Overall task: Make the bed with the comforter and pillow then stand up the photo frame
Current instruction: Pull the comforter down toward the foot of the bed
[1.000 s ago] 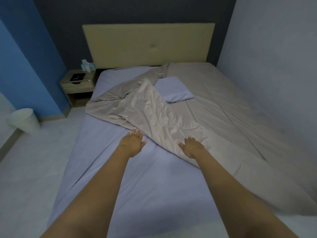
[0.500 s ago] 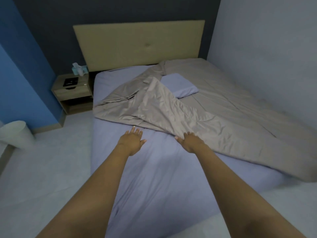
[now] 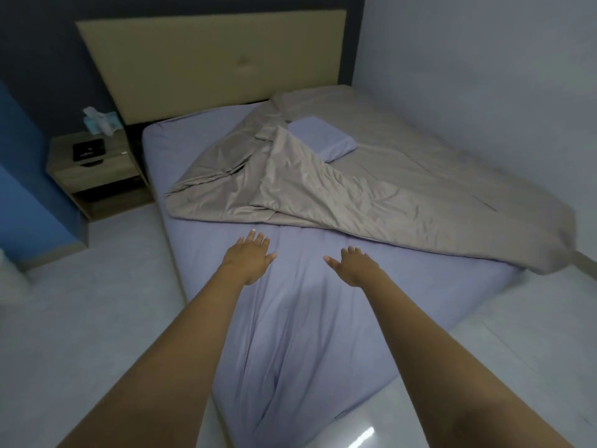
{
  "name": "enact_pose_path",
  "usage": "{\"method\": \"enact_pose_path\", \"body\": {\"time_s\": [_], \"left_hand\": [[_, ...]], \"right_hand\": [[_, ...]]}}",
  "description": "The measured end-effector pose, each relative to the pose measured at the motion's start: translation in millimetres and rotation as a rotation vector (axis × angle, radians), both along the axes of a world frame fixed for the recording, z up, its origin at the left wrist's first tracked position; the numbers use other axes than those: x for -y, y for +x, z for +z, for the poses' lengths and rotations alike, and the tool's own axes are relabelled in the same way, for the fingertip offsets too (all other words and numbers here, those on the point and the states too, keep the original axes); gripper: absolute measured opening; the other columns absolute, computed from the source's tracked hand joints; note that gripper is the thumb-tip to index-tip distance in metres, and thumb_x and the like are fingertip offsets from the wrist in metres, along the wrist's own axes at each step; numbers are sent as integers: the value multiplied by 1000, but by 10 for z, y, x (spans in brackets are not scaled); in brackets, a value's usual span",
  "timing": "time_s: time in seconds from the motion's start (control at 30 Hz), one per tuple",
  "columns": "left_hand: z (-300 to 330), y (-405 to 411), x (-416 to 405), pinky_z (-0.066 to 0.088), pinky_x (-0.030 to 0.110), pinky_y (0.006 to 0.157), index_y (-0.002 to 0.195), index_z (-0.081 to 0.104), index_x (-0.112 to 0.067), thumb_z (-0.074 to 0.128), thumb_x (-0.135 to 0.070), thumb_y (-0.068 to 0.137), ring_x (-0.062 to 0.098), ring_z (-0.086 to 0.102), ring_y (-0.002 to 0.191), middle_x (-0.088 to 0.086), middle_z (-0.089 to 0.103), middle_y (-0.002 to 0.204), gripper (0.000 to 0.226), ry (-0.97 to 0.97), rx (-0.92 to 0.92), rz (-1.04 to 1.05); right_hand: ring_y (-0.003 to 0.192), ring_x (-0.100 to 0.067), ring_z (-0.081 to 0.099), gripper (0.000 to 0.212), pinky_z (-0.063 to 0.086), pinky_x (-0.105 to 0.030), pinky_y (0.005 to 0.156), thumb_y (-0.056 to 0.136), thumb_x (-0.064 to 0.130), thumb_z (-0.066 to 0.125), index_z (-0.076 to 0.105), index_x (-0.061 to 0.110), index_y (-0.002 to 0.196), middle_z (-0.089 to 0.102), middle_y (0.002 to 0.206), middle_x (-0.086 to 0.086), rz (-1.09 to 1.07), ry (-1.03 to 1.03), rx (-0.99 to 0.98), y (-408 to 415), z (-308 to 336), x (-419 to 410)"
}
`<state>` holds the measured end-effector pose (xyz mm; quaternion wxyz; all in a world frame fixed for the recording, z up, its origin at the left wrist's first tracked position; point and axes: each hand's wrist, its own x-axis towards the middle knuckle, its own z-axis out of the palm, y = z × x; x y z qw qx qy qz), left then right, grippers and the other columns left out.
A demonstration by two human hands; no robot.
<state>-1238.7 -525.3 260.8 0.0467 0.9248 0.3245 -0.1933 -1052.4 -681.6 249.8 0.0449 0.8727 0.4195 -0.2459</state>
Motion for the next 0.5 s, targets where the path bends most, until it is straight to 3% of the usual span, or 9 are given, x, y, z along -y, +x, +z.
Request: {"method": "enact_pose_path", "body": {"time_s": [0.2,0.4,0.5], "left_hand": [[-66,-285,-532,2,36,122,154,4,-10,13,-44,104,21,-4,150,6,-1,162,62,11,-7,-1],[-99,-365,-1061,1,35,121,154,5,-9,14,-43,104,20,-5,150,6,0,162,61,2,-1,-99],[-110,-381,-1368,4,35,121,154,8,-9,15,-42,105,20,-4,150,6,2,162,60,-8,10,-186]], "right_hand": [[145,-31,16,75,16,-43,118,98,57,17,22,1,149,17,157,-16,-7,33,-16,-214,-26,-534],[145,-33,14,53,17,-44,119,105,31,16,16,8,152,18,155,-20,-126,21,-4,-417,-157,-932],[146,-35,10,51,15,-45,119,105,23,19,7,13,154,15,156,-19,-191,17,0,-624,-171,-1111]]}}
